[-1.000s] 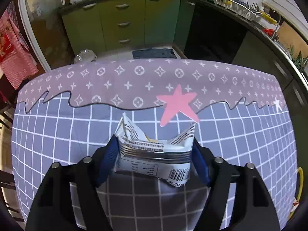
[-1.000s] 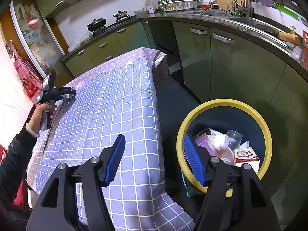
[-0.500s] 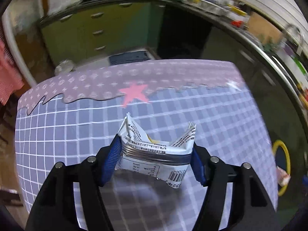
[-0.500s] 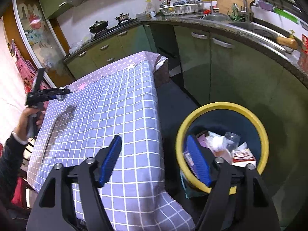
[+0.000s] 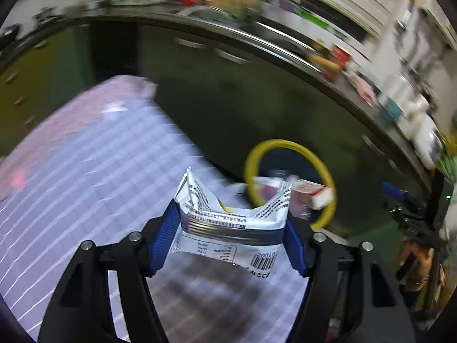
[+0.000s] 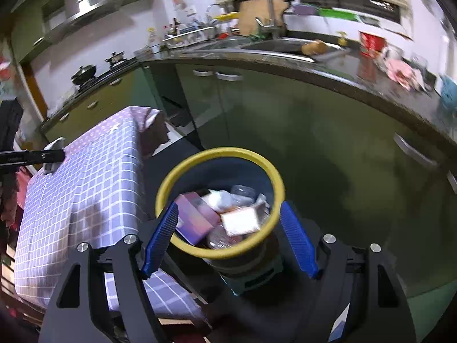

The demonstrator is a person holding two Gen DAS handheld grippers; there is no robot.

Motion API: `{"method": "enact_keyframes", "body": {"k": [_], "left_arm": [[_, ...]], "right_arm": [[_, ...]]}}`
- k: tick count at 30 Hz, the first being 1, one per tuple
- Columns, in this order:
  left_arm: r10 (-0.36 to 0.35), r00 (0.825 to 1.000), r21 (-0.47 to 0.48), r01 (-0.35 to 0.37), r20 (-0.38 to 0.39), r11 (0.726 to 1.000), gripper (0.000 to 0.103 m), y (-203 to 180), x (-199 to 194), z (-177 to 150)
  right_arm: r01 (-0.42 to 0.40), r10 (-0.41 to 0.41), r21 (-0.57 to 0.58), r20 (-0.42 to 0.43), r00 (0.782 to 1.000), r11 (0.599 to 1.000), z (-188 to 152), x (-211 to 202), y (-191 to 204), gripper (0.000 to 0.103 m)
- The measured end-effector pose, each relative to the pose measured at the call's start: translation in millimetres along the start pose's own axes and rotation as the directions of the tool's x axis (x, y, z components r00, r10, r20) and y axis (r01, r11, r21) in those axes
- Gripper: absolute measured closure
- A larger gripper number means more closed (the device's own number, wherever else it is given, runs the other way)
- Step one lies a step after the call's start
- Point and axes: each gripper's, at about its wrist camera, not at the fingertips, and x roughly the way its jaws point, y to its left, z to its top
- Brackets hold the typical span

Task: Collect trash
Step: 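Carry the foil wrapper over the yellow bin and open the left tool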

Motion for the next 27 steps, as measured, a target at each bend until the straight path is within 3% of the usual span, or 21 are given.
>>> {"method": "enact_keyframes", "body": {"k": [7,11,19,24,27], "left_arm": [[-0.076,0.994,0.121,0.085,-0.075,0.989,0.039,-99.6,81.0,32.2],[-0.074,0.991,0.144,0.09,-0.111,0.986,0.038,-128.8,129.8,45.2],[-0.03,0.982,0.146,0.058,-0.188,0.988,0.034,-148.6,198.3,54.3],[-0.007,0.981,0.14,0.035,-0.196,0.99,0.032,-146.9,218.0,62.7],[-0.02,0.983,0.138,0.045,-0.181,0.989,0.032,-141.5,203.1,60.9]], "right_arm": [[0.011,-0.011,0.073,0.0,1.0,0.997,-18.3,-3.9,-48.5,0.03],[0.031,-0.032,0.114,0.001,0.999,0.993,-27.5,-7.1,-75.3,0.03],[0.045,-0.044,0.159,-0.008,0.999,0.986,-37.6,-8.4,-104.4,0.03],[0.034,-0.033,0.158,-0.009,0.999,0.987,-39.3,-8.6,-101.1,0.03],[0.025,-0.023,0.151,-0.013,1.0,0.988,-39.9,-9.1,-95.7,0.029]]}}
